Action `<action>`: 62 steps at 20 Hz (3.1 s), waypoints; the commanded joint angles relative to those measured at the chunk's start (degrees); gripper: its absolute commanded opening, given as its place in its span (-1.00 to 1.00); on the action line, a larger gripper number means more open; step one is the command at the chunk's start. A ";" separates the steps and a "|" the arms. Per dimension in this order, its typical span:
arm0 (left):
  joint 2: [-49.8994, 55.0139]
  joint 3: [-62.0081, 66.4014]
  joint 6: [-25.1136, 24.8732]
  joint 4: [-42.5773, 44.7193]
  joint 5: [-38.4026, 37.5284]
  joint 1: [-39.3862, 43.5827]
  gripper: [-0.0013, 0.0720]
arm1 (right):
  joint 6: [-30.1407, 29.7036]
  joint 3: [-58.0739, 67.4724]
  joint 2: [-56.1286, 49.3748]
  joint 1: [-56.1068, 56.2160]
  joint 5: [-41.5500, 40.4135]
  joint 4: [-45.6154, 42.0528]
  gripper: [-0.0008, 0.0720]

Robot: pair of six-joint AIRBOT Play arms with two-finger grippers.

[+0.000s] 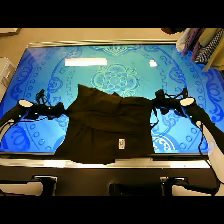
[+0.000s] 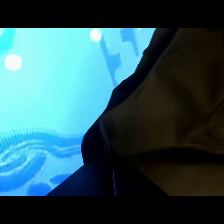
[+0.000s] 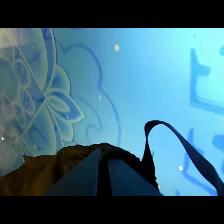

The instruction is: Fold the clothes and pants, and hang the long-sleeved shirts on hangers.

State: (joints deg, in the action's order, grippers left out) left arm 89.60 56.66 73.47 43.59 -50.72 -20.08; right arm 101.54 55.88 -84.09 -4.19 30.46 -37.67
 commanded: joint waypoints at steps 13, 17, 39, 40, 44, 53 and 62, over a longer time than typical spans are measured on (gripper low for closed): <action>-0.02 0.07 2.32 -6.49 12.59 3.08 -0.93 | 12.66 0.04 -1.92 0.09 -8.96 -6.58 -0.86; 0.85 1.09 -1.38 -15.23 22.34 8.76 -0.93 | 11.61 0.04 -1.92 0.09 -8.90 -7.02 -0.86; -34.14 -16.04 33.38 14.67 -17.00 -5.01 0.50 | 16.44 -21.40 37.53 -11.76 40.30 -28.87 0.35; -38.10 -19.47 35.85 14.69 -17.81 -4.39 0.50 | 20.24 -24.57 41.24 -8.33 39.98 -29.03 0.35; -54.12 -31.17 47.23 14.71 -19.15 -1.62 0.50 | 37.07 -32.76 50.66 6.08 34.75 -30.34 0.35; -64.19 -40.63 53.02 15.08 -17.75 -1.20 0.50 | 59.95 -33.75 43.63 19.98 24.50 -41.46 0.35; -63.89 -46.82 53.18 14.91 -7.72 1.16 0.50 | 62.64 -33.70 38.91 19.98 16.33 -42.36 -0.27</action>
State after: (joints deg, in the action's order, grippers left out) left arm 25.69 11.27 126.45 58.48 -63.20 -20.18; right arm 163.02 22.17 -44.58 15.66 48.49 -79.26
